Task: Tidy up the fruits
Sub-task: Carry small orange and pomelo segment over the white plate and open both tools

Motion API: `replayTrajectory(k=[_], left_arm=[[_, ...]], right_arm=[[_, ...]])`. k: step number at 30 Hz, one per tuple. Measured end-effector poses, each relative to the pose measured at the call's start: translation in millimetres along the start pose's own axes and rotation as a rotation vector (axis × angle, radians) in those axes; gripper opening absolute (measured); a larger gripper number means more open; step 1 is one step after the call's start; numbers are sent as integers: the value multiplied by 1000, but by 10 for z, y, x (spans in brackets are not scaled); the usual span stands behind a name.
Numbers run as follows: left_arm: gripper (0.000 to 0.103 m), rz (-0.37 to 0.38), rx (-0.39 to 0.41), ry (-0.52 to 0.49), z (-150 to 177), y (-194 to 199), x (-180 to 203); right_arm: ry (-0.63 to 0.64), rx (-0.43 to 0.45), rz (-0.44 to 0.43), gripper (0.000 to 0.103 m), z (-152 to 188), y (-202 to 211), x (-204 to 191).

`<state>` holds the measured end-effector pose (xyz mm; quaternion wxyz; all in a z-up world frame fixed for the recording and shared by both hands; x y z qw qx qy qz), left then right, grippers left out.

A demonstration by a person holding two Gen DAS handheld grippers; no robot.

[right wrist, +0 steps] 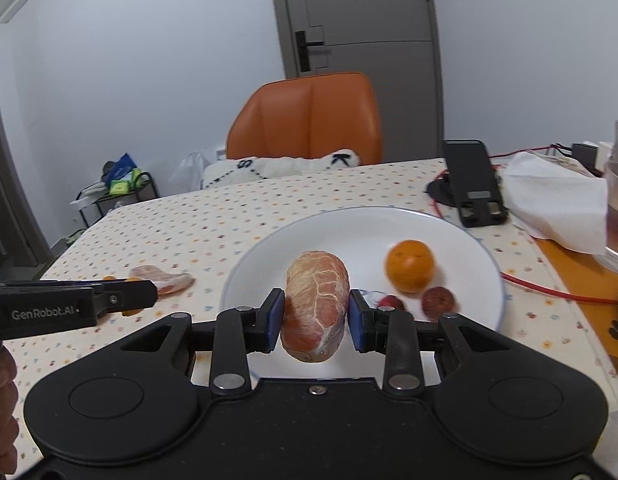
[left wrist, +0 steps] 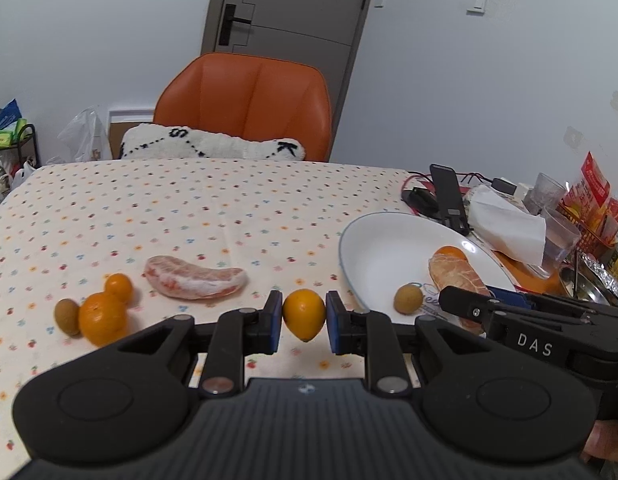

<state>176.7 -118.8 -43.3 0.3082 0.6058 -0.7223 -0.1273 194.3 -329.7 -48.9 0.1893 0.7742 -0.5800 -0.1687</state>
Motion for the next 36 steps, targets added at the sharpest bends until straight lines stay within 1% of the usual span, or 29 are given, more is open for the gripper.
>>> replayTrajectory(k=[6,8,9,14,25,27,29,32,34,36], left_arm=[[21,15,-6,-29,-12,-101,181],[21,21,-9,-38,-12,-143,246],[21,24,-11,-42,-10,-165,280],[21,36,-21,-63,-3,-258,420],[22,71,-41,-84,0,-397,634],[26,64,-34,-88,-2,-394,646],[28,47,-30,-94,-6,-387,639],[35,35,-31,-77,-17,-363,561],[44,15,-27,-63,-27,-338,489],[51,-5,-16,-52,-33,-303,424]], right_arm=[[-39,4,30,33,42,-11,187],[-52,1,28,36,47,-28,237],[-54,-1,29,38,64,-28,246],[-57,1,42,40,105,-1,306],[-73,-11,40,41,174,27,352],[-70,-8,40,43,175,35,343],[-69,-6,43,45,168,34,339],[-68,-4,41,47,157,25,320],[-71,-2,35,49,149,21,300],[-71,3,35,51,140,22,272]])
Point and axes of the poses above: each gripper's, at about its wrist camera, not at the fingertips, and y roughly against the way its jaws point, x to its right, z to its underside, the point moved 1 cm from there along -y, roughly the way its jaws point, and after that the axes turned 7 degrees about y, right-handed, at the moved point
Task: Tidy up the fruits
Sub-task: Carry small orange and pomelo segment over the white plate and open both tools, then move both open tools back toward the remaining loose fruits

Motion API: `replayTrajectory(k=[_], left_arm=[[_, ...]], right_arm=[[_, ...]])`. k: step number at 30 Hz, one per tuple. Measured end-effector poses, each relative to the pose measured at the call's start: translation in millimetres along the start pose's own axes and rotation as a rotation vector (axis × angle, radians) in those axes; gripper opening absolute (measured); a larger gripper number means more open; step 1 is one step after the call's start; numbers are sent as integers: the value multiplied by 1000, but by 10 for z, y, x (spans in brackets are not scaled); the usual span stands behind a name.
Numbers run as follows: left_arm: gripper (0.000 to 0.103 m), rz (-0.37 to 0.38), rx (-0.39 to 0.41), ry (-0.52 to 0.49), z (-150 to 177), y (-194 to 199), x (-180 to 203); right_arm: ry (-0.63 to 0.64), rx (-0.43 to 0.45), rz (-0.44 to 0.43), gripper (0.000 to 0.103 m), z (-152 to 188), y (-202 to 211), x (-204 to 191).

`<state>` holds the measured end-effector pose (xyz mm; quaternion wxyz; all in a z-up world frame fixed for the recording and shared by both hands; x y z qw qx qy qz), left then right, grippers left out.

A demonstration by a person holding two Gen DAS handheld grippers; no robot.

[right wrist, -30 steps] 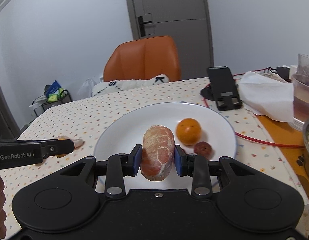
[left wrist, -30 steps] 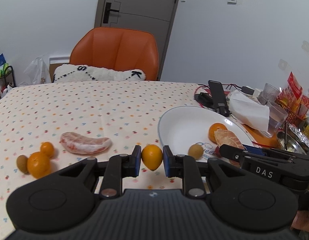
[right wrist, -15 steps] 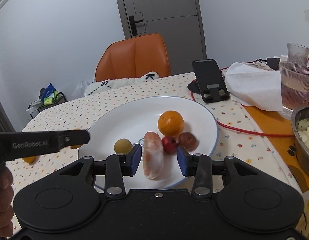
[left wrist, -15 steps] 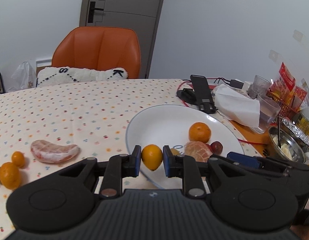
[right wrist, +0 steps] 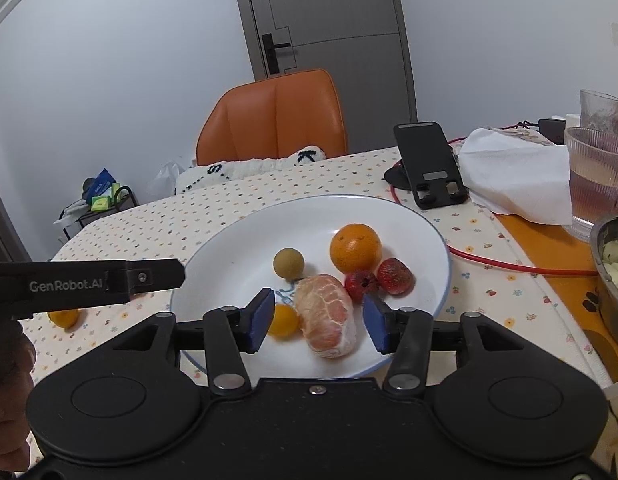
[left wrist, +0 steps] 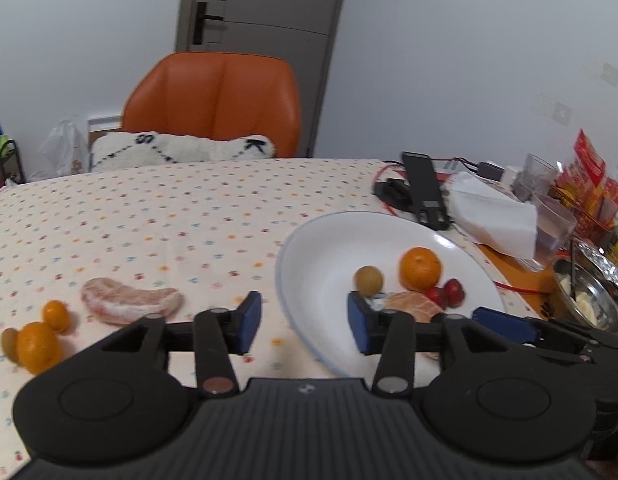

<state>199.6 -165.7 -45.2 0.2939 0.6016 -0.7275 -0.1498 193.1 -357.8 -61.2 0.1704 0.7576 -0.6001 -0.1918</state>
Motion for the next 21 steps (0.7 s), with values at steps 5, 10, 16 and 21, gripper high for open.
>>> replayTrajectory(k=[5,10,16,21], left_arm=[[71,-51,16,13,-11,98,-150],[80,-77,38,21,-10,215,-273],[85,-98,51,29,20,337,-385],[86,-113,61,46,43,436,-491]], right_arm=[[-3,14,-12,58,-29,1,-71],[22,32,-13,71,-46,16,-188],[21,37,-38,83,-72,31,-275],[25,59,-71,100,-85,73,-369]])
Point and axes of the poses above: each gripper's, at about its wrist camera, not at the fingertips, and y roughly against the way its jaws point, x to its right, z to its underside, the point moved 1 cm from there along -y, roughly the way its jaws point, and after that the axes turned 7 degrees about y, right-handed, at the moved point
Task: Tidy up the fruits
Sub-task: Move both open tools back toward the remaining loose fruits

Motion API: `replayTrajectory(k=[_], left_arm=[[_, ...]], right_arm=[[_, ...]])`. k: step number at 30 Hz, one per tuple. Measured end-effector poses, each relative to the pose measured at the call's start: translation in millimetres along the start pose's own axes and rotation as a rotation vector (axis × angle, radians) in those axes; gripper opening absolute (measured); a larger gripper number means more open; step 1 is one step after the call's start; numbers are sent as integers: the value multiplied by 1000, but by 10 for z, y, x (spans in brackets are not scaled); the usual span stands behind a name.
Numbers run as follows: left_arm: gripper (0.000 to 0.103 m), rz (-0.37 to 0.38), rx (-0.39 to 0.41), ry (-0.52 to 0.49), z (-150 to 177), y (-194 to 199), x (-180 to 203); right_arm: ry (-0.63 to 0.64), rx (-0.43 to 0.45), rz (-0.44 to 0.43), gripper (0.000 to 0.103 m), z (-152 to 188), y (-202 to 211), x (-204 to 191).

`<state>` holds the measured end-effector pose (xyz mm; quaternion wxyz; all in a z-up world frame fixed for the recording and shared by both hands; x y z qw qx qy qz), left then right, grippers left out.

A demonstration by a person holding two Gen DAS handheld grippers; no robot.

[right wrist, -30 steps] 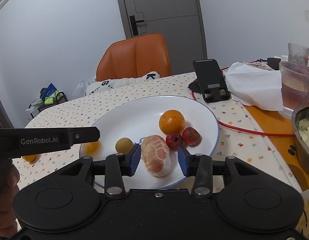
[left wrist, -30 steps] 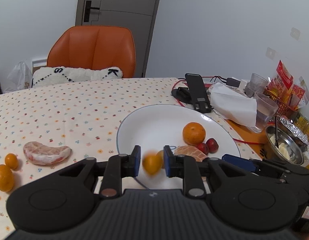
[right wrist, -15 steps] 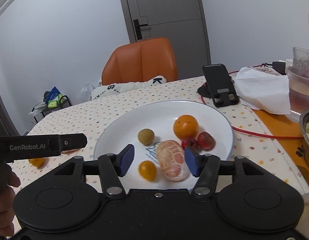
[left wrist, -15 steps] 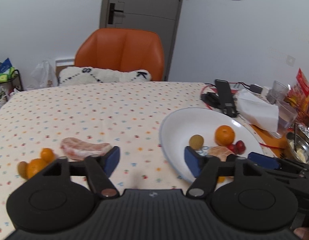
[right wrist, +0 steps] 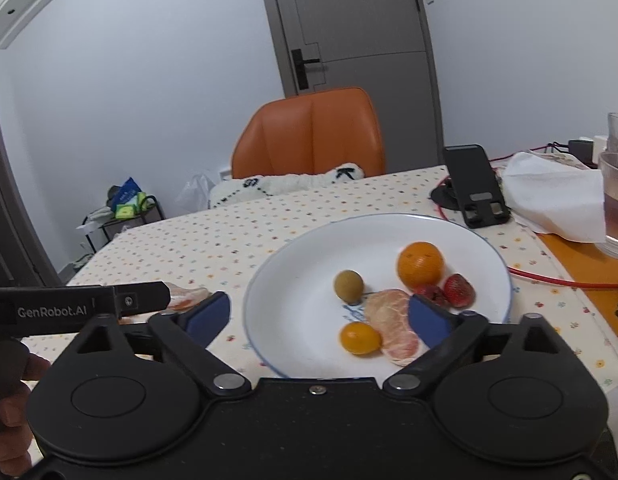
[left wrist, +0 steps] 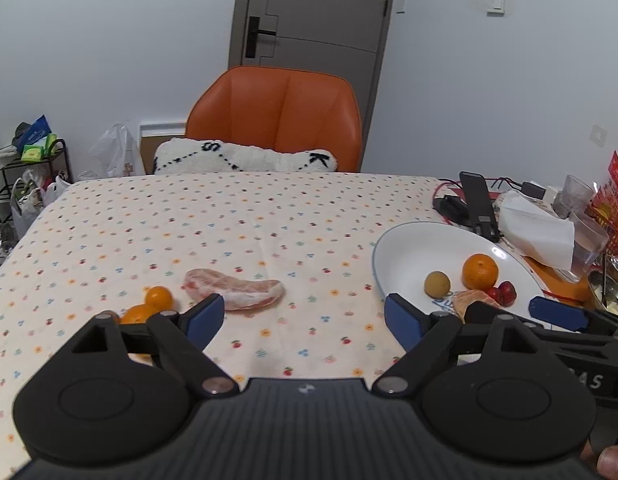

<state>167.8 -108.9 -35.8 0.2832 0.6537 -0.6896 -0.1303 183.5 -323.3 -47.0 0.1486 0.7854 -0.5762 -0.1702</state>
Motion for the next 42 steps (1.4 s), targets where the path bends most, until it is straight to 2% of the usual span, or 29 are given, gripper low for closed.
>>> replayTrajectory(k=[1,42], left_arm=[[87,-3,3,4,6,18,-23],[88,-135,62,167,50,509,-1091]], right_arm=[[1,5,-9,103,-5,6,-17],[53,-25,-189,103,-57,-92,-871]])
Point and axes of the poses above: each gripper's, at about its wrist camera, not at the fingertips, and y roughly against the way its jaws point, x to its right, z to its underside, the point moved 1 cm from there along -y, roughly the way its jaws point, and after that the axes turned 7 degrees about y, right-handed, at the moved point
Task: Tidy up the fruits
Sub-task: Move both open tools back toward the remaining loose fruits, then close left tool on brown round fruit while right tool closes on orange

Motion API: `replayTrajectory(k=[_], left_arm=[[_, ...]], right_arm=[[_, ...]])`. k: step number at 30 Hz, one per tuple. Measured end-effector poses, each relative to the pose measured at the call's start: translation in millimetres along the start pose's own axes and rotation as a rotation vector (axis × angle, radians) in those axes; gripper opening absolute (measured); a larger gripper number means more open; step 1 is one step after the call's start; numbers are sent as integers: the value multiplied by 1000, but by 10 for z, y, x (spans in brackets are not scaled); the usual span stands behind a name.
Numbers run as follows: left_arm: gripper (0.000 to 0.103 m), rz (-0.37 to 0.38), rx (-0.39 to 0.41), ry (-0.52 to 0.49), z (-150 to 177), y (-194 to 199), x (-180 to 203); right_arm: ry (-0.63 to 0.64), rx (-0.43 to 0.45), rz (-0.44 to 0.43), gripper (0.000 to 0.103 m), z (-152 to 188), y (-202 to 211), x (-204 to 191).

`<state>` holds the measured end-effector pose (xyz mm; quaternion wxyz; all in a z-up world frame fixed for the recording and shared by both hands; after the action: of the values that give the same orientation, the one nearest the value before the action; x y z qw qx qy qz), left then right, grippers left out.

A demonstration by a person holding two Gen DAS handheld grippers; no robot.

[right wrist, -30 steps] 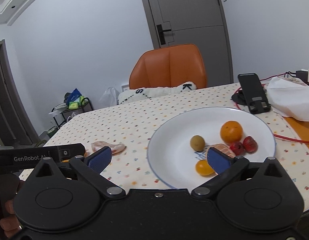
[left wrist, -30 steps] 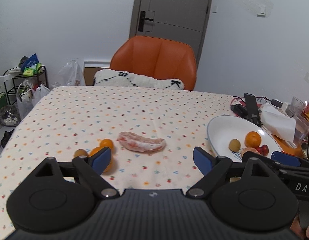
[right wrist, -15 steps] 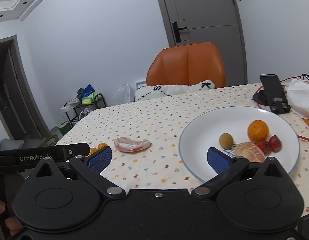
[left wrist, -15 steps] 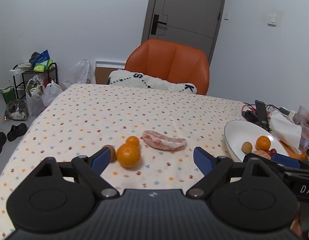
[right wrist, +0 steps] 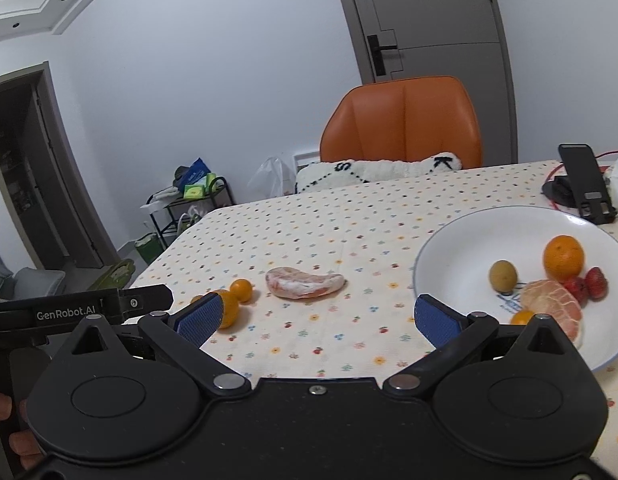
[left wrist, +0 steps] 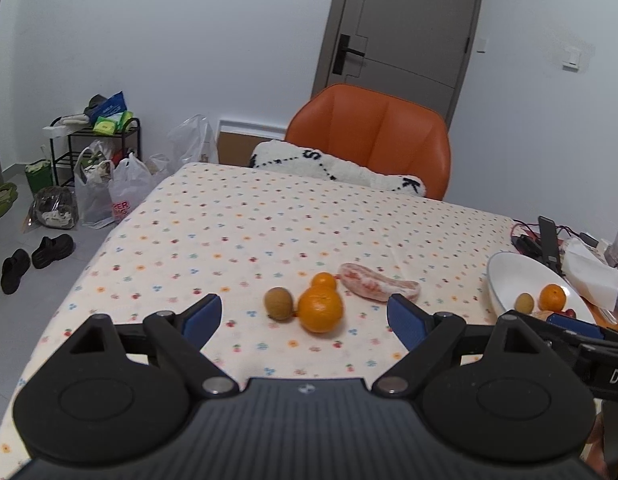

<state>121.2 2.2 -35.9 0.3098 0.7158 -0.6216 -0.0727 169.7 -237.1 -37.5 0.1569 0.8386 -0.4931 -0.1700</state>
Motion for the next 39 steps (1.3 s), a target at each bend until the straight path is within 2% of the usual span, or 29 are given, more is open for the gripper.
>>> replayTrajectory(k=[12,17,21,27,31,33,39], left_arm=[[88,-14,3,22,4,-57,-247],[86,-5,0,30,-5,-128,-312],[84,-2,-10,30,-14,-200,-343],[74,8,-33,23,-27,-347,-341],[59,9,-54,29,-48,-472,-364],[55,8,-66,31,-57,-530,-383],[54,29,-97,32,-87,-677,-390]], right_arm=[[20,-41,-52,101,2,-220,-174],[24,-68,-75,89,-5,-334,-213],[28,-83,-71,86,-15,-425,-230],[20,-109,-75,80,-46,-580,-202],[26,-116,-93,78,-81,-645,-223],[28,-121,-104,76,-100,-683,-240],[29,-137,-123,74,-151,-802,-288]])
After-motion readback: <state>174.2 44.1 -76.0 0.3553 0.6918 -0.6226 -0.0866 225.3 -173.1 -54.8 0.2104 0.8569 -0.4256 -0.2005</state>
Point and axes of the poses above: each gripper's, at about its wrist camera, not at the fingertips, and y roughly against the way its jaws point, x to its right, z to its underside, the point moved 1 cm from there along -y, roughly the way its jaws point, and after that the axes turned 7 degrees about y, right-handed, at the moved point
